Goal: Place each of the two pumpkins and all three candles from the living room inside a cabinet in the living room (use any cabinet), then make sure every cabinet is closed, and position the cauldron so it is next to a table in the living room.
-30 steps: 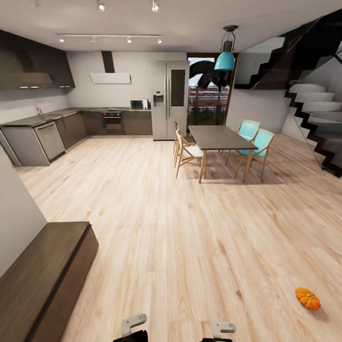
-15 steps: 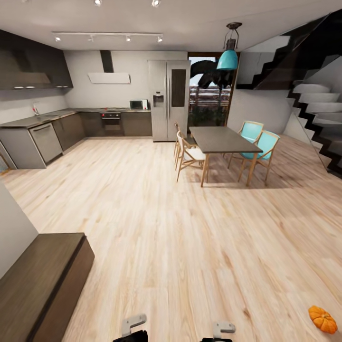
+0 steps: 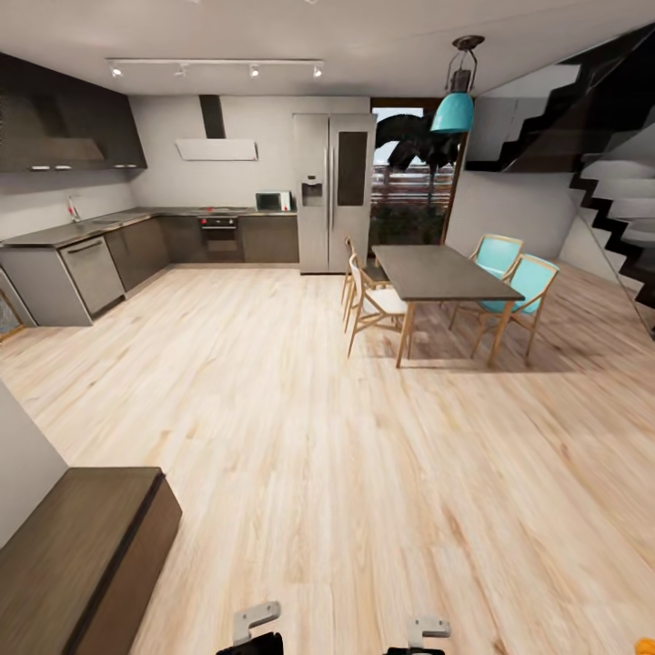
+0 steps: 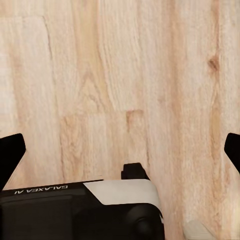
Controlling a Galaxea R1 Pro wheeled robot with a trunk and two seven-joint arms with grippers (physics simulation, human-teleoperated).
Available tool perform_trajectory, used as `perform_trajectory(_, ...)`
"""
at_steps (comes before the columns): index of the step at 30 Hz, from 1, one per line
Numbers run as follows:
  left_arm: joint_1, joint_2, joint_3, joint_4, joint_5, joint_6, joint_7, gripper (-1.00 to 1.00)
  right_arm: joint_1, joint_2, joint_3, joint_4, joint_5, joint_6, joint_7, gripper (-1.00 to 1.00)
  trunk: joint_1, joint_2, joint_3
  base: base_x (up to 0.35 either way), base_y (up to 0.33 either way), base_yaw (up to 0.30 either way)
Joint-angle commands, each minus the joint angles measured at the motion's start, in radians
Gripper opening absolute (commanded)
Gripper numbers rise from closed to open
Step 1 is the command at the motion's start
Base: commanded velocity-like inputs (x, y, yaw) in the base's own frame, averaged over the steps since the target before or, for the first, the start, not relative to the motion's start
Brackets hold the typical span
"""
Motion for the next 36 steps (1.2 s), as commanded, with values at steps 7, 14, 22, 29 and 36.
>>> perform_trajectory(7, -0.001, 0.001, -0.005, -0.002, 0.007, 0.004, 0.008, 1.00, 0.000, 0.000, 0.009, -0.001, -0.009, 0.004, -0.005, 1.00, 0.001, -0.001, -0.001, 0.330, 0.043, 0.074)
perform_trajectory(14, -0.001, 0.001, -0.005, -0.002, 0.007, 0.003, 0.008, 1.00, 0.000, 0.000, 0.009, -0.001, -0.009, 0.004, -0.005, 1.00, 0.001, -0.001, -0.001, 0.330, 0.004, 0.127)
perform_trajectory(22, -0.001, 0.001, -0.005, -0.001, 0.007, 0.002, 0.008, 1.00, 0.000, 0.000, 0.009, -0.001, -0.009, 0.004, -0.006, 1.00, 0.001, -0.001, -0.001, 0.319, -0.044, 0.162)
perform_trajectory(29, -0.001, 0.001, -0.005, -0.001, 0.007, 0.002, 0.008, 1.00, 0.000, 0.000, 0.009, -0.001, -0.009, 0.004, -0.005, 1.00, 0.001, -0.001, -0.001, 0.263, -0.182, 0.184)
perform_trajectory(36, -0.001, 0.001, -0.005, 0.000, 0.007, 0.002, 0.008, 1.00, 0.000, 0.000, 0.009, 0.000, -0.009, 0.004, -0.005, 1.00, 0.001, -0.001, -0.001, 0.239, -0.232, 0.234)
